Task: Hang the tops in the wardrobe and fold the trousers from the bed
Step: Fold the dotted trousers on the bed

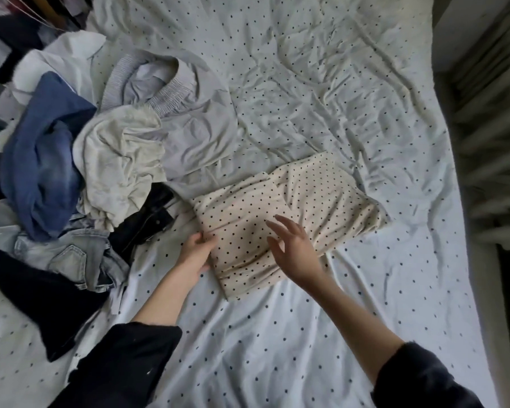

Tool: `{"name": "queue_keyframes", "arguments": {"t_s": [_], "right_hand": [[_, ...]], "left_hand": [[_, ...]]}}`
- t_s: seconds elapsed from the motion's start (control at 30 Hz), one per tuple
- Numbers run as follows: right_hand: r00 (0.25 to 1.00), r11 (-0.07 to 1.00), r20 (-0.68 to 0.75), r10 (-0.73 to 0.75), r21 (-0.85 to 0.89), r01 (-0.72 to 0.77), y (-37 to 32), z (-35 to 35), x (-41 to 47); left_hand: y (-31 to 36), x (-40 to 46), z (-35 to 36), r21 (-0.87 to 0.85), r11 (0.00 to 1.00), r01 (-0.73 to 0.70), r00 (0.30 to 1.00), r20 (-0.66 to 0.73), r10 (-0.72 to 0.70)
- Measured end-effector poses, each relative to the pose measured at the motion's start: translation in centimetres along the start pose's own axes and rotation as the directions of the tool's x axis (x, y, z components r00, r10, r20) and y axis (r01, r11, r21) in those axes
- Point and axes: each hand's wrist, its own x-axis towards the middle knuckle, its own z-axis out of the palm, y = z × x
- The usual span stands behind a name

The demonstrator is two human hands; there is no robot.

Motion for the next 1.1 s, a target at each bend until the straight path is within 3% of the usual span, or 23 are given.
{"name": "queue_keyframes", "arguments": {"t_s": [0.13,0.27,0.5,0.77,0.97,1.1], "right_hand": [[0.986,0.999,0.164,0.039,-0.029,-0.034,-0.4,1.4,1.2],[0.965,0.976,0.211,0.157,0.118,-0.184,-1.0,0.9,2.0],[0.918,0.918,0.373,0.132,0.303,-0.255,-3.9,0.4,0.4],[0.839,0.666,0.542,0.05,0.608,-0.432,-8.2,2.1,-1.8],[0.853,0.558,0.507,0.123,0.675,-0.482,-5.5,-0.9,-2.1],[0.88,0.473,0.43,0.203,0.743,-0.473,-1.9,-4.4,-2.7]], "left_hand": [[-0.7,0.6,0.8,-0.027,0.999,-0.017,0.999,0.031,0.018],[-0.1,-0.1,0.6,-0.035,0.997,-0.074,0.995,0.069,0.077],[1.6,-3.0,-3.3,-0.108,0.994,-0.027,0.971,0.235,0.052],[4.2,-7.5,-7.5,-0.008,0.983,-0.182,0.954,0.239,0.179],[5.3,-7.9,-2.5,0.065,0.965,-0.255,0.946,0.221,0.235],[6.0,-8.1,3.7,0.121,0.931,-0.343,0.91,0.287,0.298]]}}
